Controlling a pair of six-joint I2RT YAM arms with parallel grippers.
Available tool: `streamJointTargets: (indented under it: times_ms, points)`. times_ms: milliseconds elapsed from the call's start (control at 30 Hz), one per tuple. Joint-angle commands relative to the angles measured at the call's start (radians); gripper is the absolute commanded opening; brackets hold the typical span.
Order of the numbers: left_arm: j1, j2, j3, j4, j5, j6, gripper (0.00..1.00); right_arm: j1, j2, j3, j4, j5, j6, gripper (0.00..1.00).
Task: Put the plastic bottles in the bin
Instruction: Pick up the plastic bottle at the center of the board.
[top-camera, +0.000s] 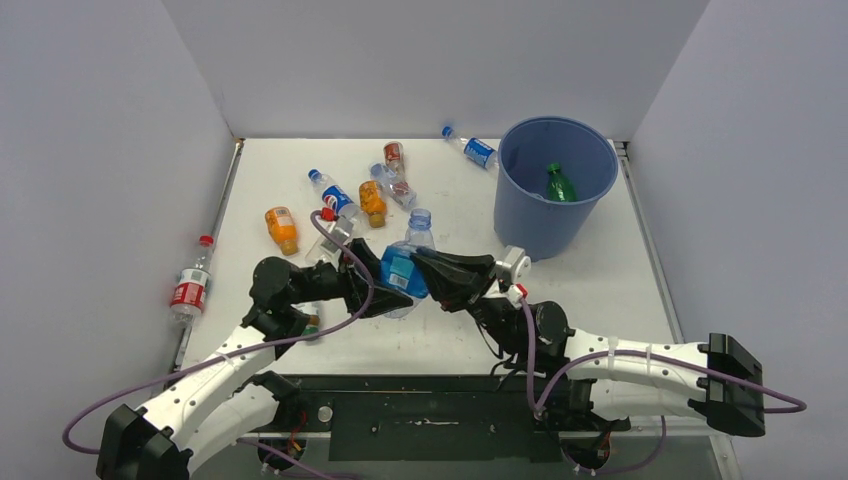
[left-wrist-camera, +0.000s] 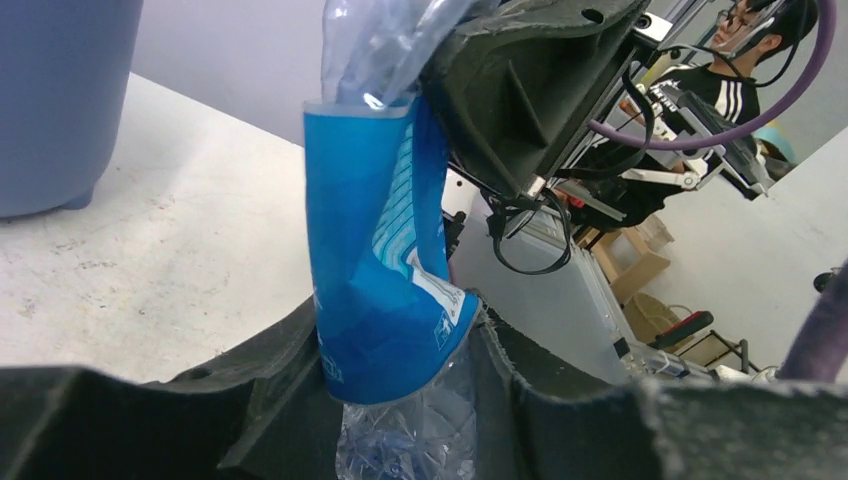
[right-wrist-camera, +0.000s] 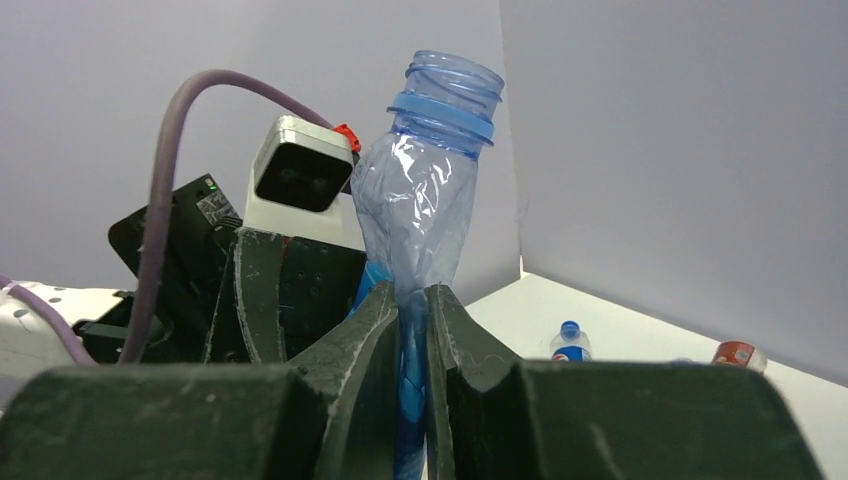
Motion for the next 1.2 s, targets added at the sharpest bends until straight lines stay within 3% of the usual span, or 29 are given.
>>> streamJointTargets:
  times_ms: [0, 100, 167, 267, 433, 567, 733, 967, 1167]
  points:
    - [-0.004, -0.017, 0.052, -0.023, 0.005, 0.056, 0.22, 0.011, -0.034, 0.054, -0.054, -0.021, 0.026, 0.14]
    - [-0.005, -0.046, 0.053, -0.094, -0.032, 0.124, 0.11, 0.011, -0.078, 0.141, -0.315, -0.026, 0.088, 0.67]
    - [-0.011, -0.076, 0.052, -0.173, -0.082, 0.19, 0.06, 0.011, -0.109, 0.207, -0.525, -0.034, 0.119, 0.83]
    - [-0.028, -0.123, 0.041, -0.26, -0.208, 0.303, 0.0, 0.011, -0.181, 0.277, -0.718, -0.045, 0.159, 0.93]
    - [-0.073, -0.179, 0.024, -0.369, -0.42, 0.49, 0.0, 0.006, -0.203, 0.492, -1.076, 0.04, 0.225, 0.94]
    - [-0.14, -0.211, 0.013, -0.447, -0.564, 0.661, 0.0, 0.001, -0.101, 0.715, -1.317, 0.049, 0.269, 0.94]
    - [-0.232, -0.241, 0.012, -0.527, -0.756, 0.815, 0.0, 0.0, 0.044, 0.92, -1.501, 0.047, 0.281, 0.93]
    - [-0.265, -0.28, -0.001, -0.521, -0.81, 0.836, 0.0, -0.026, 0.142, 0.961, -1.527, 0.076, 0.294, 0.84]
    - [-0.272, -0.279, 0.0, -0.525, -0.801, 0.841, 0.0, -0.141, 0.144, 0.921, -1.453, 0.013, 0.339, 0.74]
